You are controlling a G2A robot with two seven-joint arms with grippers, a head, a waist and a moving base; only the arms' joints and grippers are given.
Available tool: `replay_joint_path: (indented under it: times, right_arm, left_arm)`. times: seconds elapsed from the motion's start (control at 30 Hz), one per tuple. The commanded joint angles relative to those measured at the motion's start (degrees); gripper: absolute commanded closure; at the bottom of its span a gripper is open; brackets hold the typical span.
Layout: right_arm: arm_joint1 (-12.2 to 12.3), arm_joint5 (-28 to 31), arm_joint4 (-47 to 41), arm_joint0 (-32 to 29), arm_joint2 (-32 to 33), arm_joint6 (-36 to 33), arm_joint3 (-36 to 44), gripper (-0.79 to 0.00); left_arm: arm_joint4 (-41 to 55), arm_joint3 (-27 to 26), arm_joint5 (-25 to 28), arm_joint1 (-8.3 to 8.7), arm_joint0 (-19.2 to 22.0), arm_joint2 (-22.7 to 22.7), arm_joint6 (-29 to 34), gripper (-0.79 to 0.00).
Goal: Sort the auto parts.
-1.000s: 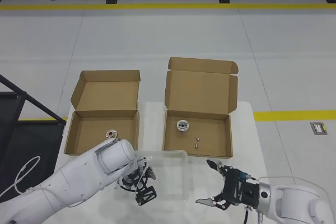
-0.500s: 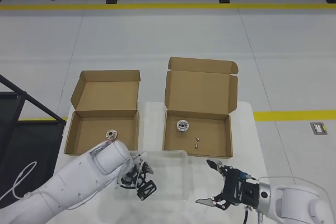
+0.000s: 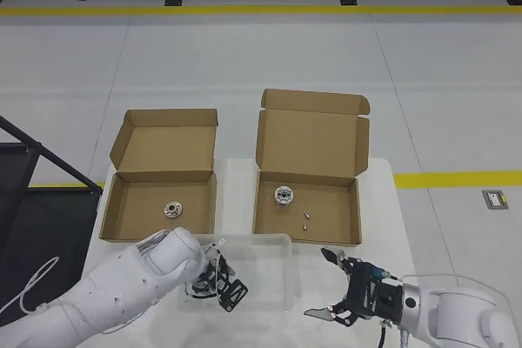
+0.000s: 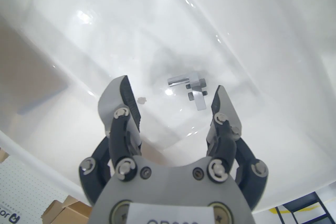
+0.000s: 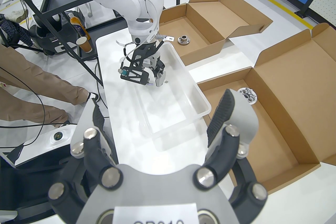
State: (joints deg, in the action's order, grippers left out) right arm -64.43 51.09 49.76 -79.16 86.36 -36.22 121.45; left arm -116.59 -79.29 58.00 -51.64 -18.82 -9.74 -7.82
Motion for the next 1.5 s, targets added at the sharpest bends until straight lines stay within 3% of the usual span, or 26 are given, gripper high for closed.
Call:
replay_joint_path:
  times: [0.0, 0.13, 0.33, 0.7, 0.83, 0.93, 1.37, 1.47]
  right_arm:
    - [0.0, 0.0, 0.0, 0.0, 0.0, 0.0, 0.0, -0.785]
    - [0.0, 0.0, 0.0, 0.0, 0.0, 0.0, 0.0, -0.785]
    - [0.0, 0.0, 0.0, 0.0, 0.0, 0.0, 0.0, -0.785]
    - [0.0, 0.0, 0.0, 0.0, 0.0, 0.0, 0.0, -0.785]
    - [0.0, 0.0, 0.0, 0.0, 0.0, 0.0, 0.0, -0.785]
    - [0.0, 0.0, 0.0, 0.0, 0.0, 0.0, 0.0, -0.785]
    - [0.0, 0.0, 0.0, 0.0, 0.0, 0.0, 0.0, -0.785]
    - [0.0, 0.0, 0.0, 0.0, 0.0, 0.0, 0.0, -0.785]
  left_arm:
    - [3.72, 0.05, 0.0, 0.08, -0.26, 0.0, 4.35, -0.591]
    - [10.94, 0.07, 0.0, 0.2, -0.62, 0.0, 13.51, -0.526]
    - [21.97, -1.99, 0.0, 0.74, -0.56, 0.0, 24.6, -0.505]
    - [32.72, -4.4, 0.0, 1.97, -0.61, 0.0, 36.28, -0.459]
    - [34.25, -4.32, 0.0, 2.21, -0.68, 0.0, 37.67, -0.449]
    - [34.7, -3.92, 0.0, 2.23, -0.7, 0.0, 37.59, -0.394]
    - [30.82, 0.58, 0.0, 0.95, -1.01, 0.0, 31.5, -0.345]
    - [30.06, 1.33, 0.0, 0.55, -1.03, 0.0, 30.36, -0.271]
